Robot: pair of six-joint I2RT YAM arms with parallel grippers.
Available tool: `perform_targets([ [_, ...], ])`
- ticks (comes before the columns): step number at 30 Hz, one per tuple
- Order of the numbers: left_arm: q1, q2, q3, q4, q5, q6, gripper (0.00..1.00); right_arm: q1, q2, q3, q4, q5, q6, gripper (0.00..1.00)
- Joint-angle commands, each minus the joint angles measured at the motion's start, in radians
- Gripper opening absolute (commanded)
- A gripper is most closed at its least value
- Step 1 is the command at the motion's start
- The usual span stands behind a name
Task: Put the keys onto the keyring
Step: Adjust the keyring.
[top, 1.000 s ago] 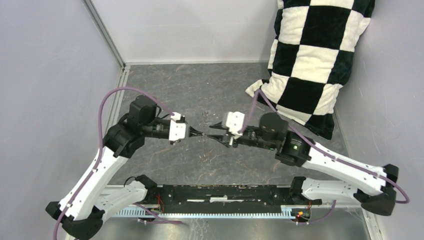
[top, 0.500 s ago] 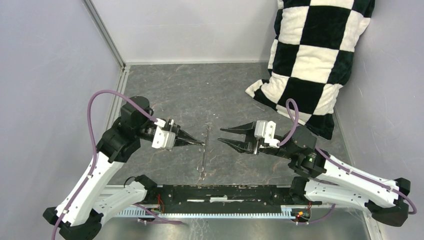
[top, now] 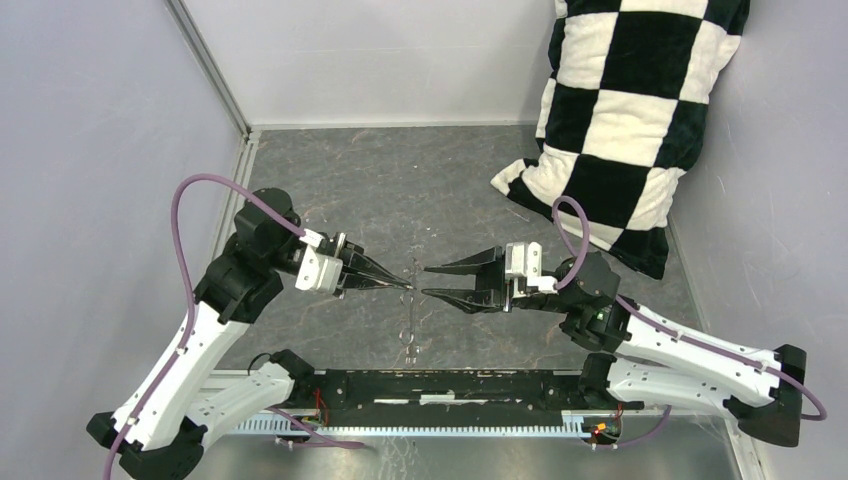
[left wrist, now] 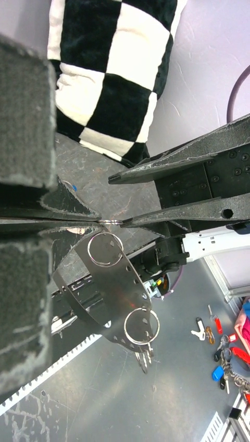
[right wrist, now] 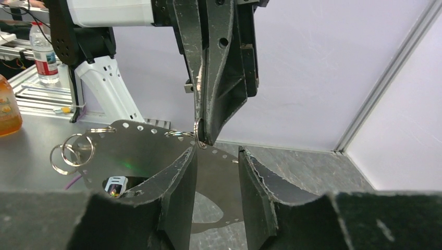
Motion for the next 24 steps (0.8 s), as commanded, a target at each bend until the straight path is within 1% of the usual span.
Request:
perform_targets([
  [1, -0.005, 0.000, 0.006, 0.101, 0.034, -0.100, 0.02, 0.006, 0.014, -0.014, 0.127, -0.034, 0.042, 0.41],
  [4, -0.004, -0.006, -0.001, 0.139, 0.033, -0.128, 0.02, 0.005, 0.026, -0.011, 0.131, -0.041, 0.050, 0.40],
  [8, -0.004, 0.003, 0.004, 0.142, 0.034, -0.134, 0.02, 0.005, 0.033, -0.007, 0.133, -0.042, 0.052, 0.37],
  [16, -0.004, 0.008, 0.002, 0.142, 0.031, -0.132, 0.02, 0.006, 0.049, -0.001, 0.130, 0.009, 0.056, 0.24],
  [24, -0.005, 0.014, -0.001, 0.143, 0.020, -0.133, 0.02, 0.006, 0.068, 0.010, 0.150, -0.005, 0.056, 0.24],
])
